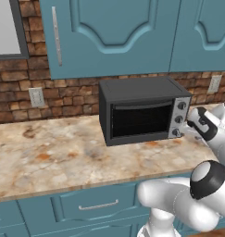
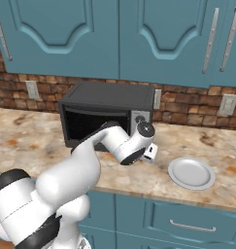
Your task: Pick up the bagel from the plate, place it on the toaster oven rack, close the door, and set the timer.
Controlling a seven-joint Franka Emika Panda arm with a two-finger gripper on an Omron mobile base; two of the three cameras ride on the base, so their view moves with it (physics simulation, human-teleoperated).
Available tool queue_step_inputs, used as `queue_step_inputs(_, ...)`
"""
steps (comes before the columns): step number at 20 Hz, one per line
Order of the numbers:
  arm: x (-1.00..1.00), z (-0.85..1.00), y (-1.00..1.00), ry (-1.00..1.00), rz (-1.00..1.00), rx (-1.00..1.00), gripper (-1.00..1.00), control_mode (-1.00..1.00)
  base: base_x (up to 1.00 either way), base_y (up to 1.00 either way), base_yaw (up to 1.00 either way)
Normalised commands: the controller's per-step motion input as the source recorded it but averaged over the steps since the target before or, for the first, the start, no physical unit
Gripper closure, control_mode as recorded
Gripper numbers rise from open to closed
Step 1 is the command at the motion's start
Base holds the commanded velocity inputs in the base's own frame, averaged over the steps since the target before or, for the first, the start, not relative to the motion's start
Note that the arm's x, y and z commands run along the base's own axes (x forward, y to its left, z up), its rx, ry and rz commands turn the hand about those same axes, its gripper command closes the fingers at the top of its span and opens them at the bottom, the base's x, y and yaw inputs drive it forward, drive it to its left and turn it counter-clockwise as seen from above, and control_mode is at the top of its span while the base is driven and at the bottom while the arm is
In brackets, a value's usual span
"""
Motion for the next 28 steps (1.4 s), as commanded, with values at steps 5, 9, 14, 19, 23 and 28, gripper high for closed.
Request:
queue_step_inputs(5, 0.26, 0.0, 0.02, -0.06, 0.0, 0.0, -1.0, -1.0, 0.0, 0.0, 0.0)
queue_step_inputs(9, 0.17, -0.01, 0.0, -0.03, 0.0, 0.0, -1.0, -1.0, 0.0, 0.0, 0.0)
queue_step_inputs(14, 0.17, -0.06, 0.0, 0.0, 0.0, 0.0, -1.0, -1.0, 0.0, 0.0, 0.0)
queue_step_inputs(19, 0.16, -0.12, -0.03, 0.0, 0.01, 0.0, -1.0, -1.0, 0.0, 0.0, 0.0)
queue_step_inputs(23, 0.09, -0.16, -0.17, 0.0, 0.02, 0.0, -1.0, -1.0, 0.0, 0.0, 0.0)
queue_step_inputs(28, 0.07, -0.14, -0.21, 0.0, 0.04, 0.0, -1.0, -1.0, 0.0, 0.0, 0.0)
